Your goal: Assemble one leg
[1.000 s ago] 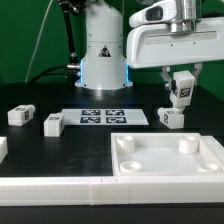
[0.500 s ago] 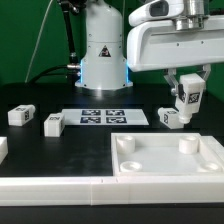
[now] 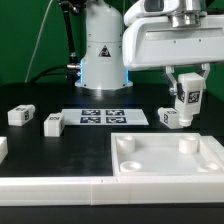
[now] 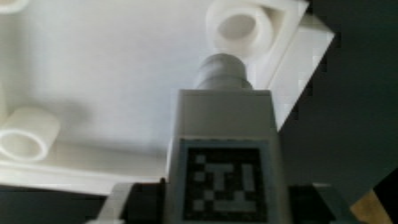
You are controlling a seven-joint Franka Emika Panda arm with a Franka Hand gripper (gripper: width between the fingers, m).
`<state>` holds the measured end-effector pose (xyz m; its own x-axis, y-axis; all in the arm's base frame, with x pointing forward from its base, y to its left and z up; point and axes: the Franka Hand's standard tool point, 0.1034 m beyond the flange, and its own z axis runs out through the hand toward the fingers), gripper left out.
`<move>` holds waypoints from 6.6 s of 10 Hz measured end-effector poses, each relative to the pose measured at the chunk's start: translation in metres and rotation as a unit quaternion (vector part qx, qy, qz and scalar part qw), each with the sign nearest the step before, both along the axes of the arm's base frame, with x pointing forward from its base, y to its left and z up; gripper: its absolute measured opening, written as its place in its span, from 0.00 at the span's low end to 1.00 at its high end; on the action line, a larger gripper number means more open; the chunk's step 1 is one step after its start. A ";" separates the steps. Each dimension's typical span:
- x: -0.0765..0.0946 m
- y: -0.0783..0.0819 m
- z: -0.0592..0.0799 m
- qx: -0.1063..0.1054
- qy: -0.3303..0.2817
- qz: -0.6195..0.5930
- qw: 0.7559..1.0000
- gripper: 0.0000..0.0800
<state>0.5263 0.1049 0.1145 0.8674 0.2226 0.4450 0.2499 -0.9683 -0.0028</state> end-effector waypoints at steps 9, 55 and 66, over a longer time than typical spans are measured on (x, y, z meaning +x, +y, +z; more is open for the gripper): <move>0.069 -0.013 -0.001 -0.007 -0.010 0.005 1.000 0.37; 0.095 0.018 -0.032 -0.003 0.030 0.028 0.999 0.81; 0.103 0.012 -0.027 -0.008 0.148 0.012 0.989 0.81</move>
Offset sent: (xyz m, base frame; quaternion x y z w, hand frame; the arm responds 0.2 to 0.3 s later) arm 0.0510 -0.0090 0.0012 -0.0085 0.0034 -0.0209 0.9997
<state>0.6296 0.1164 0.0878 0.9535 0.2495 0.1689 0.2633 -0.9626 -0.0642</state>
